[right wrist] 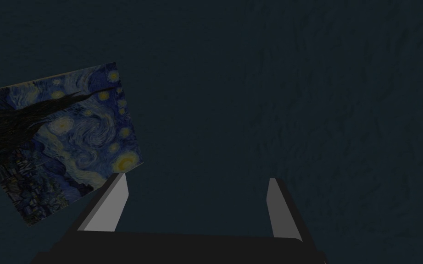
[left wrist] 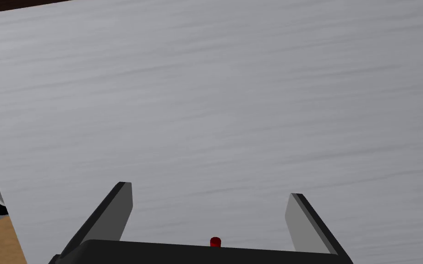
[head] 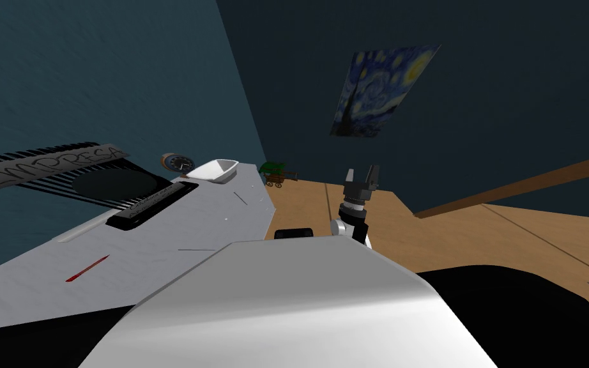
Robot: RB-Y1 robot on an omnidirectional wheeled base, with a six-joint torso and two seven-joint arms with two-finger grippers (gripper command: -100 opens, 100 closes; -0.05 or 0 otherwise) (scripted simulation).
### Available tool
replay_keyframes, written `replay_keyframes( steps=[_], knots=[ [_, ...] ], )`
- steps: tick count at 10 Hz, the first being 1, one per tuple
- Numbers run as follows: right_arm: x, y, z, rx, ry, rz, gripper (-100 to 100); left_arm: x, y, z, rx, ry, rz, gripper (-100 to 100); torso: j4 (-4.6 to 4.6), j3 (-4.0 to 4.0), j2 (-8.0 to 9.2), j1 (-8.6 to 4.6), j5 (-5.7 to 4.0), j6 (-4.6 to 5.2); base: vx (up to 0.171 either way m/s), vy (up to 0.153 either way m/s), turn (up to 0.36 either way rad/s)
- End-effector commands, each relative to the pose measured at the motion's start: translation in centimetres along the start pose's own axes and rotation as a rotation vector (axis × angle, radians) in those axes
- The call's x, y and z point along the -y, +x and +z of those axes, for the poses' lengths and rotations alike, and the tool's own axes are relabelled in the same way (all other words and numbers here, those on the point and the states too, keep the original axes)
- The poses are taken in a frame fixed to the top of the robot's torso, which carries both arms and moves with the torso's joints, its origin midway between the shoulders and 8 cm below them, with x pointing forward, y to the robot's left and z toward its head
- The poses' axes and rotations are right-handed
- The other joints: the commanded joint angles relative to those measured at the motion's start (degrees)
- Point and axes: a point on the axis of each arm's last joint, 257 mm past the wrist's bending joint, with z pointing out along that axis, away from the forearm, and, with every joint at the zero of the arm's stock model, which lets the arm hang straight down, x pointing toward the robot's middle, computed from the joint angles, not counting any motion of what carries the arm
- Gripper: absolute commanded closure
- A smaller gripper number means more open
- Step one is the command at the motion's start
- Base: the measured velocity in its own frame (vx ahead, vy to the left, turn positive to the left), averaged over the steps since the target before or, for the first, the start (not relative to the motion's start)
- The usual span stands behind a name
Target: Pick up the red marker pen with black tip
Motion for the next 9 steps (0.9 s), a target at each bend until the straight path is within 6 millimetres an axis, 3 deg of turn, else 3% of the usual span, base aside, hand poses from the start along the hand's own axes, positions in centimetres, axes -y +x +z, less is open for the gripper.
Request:
replay_keyframes(
  steps=[1, 4, 5, 6, 7, 9],
  knots=[
    [0.0, 0.0, 0.0, 0.000, 0.000, 0.000, 0, -0.1, -0.4, 0.1, 0.007, 0.001, -0.003, -100, 0.00, 0.00, 0.00, 0.00, 0.00, 0.00, 0.080, -0.010, 0.005],
    [0.0, 0.0, 0.0, 0.000, 0.000, 0.000, 0, -0.3, -3.1, 2.3, 0.082, 0.010, -0.036, -100, 0.01, 0.03, 0.06, 0.01, 0.01, 0.01, 0.069, -0.024, -0.035],
    [0.0, 0.0, 0.0, 0.000, 0.000, 0.000, 0, -0.2, -2.6, 1.9, 0.069, 0.010, -0.029, -100, 0.01, 0.03, 0.05, -0.03, 0.00, 0.00, 0.033, -0.014, -0.002],
    [0.0, 0.0, 0.0, 0.000, 0.000, 0.000, 0, -0.2, -2.7, 2.0, 0.071, 0.009, -0.032, 0, 0.03, 0.09, 0.17, 0.01, -0.01, -0.02, 0.006, -0.002, 0.000],
    [0.0, 0.0, 0.0, 0.000, 0.000, 0.000, 0, -0.1, -2.6, 3.4, 0.071, 0.011, -0.034, -100, 0.06, 0.15, 0.28, 0.05, 0.01, -0.02, 0.002, 0.002, -0.026],
    [0.0, 0.0, 0.0, 0.000, 0.000, 0.000, 0, 0.0, -2.4, 3.5, 0.072, 0.015, -0.035, -100, 0.08, 0.21, 0.36, 0.12, 0.03, -0.03, -0.001, 0.003, -0.015]
  ],
)
